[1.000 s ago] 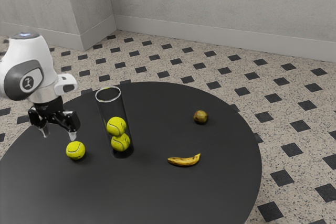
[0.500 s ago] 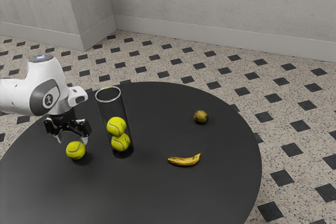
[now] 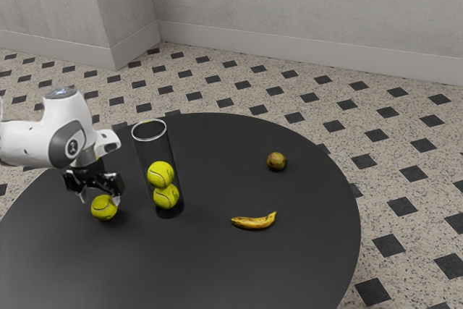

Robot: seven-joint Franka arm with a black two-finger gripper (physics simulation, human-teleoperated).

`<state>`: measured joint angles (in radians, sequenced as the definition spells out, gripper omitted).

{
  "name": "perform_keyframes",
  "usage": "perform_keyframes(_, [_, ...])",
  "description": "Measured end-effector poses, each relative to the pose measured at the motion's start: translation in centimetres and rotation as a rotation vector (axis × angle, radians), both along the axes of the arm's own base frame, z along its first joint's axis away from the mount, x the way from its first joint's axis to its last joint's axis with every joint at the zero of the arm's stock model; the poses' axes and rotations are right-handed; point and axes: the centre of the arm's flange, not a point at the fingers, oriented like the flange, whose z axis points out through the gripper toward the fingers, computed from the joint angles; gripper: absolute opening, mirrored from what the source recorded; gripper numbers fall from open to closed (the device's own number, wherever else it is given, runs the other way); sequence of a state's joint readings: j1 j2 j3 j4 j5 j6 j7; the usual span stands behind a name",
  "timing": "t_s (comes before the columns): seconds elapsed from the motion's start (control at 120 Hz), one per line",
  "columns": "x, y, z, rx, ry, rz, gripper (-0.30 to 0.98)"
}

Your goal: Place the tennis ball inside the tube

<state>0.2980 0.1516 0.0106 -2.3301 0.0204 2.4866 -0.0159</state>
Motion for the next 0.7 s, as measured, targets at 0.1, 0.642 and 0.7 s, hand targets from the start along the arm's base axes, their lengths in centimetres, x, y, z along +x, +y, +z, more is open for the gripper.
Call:
perform_keyframes(0.1, [0.3,0.0,-0.7,-0.005,0.007,-0.009,0.69])
perform_keyframes(0.642, [0.8,-0.1,-2.2,-0.015,0.020,-0.035,0.42])
perform_keyframes(0.7, [0.7,0.3,-1.3,-0.011,0.014,-0.029,0.38])
